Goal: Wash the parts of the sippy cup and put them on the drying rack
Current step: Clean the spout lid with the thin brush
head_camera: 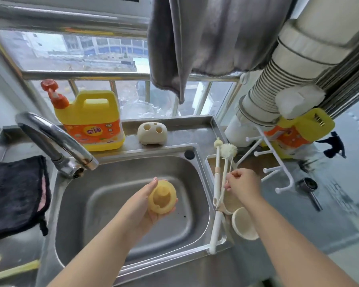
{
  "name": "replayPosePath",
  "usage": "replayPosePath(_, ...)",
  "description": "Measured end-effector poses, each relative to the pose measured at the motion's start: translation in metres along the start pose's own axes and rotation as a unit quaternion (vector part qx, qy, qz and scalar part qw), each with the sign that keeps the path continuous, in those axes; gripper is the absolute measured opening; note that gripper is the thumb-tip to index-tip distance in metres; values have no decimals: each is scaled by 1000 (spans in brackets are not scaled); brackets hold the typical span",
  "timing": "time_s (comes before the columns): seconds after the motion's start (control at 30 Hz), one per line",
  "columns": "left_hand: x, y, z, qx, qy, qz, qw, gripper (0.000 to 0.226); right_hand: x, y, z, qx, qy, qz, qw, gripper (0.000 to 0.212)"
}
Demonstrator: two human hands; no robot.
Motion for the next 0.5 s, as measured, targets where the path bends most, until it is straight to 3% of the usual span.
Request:
replayPosePath(0.27, 5, 3, 33, -18, -13, -17, 1000, 32, 19, -58, 41, 84, 57, -244, 965, 19)
replayPosePath(0.5, -2, 3, 42, -18, -18, -45, 999, 34, 29, -68, 48, 101, 104, -295, 944, 21)
Point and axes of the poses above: each hand's wrist, its own z-axis towards the middle knuckle, its own x-axis out of the palm, y = z × x, the point moved 10 cm from there along z, towards the middle knuckle, and after that the axes turned 9 degrees about -x, right-handed, at the moved point
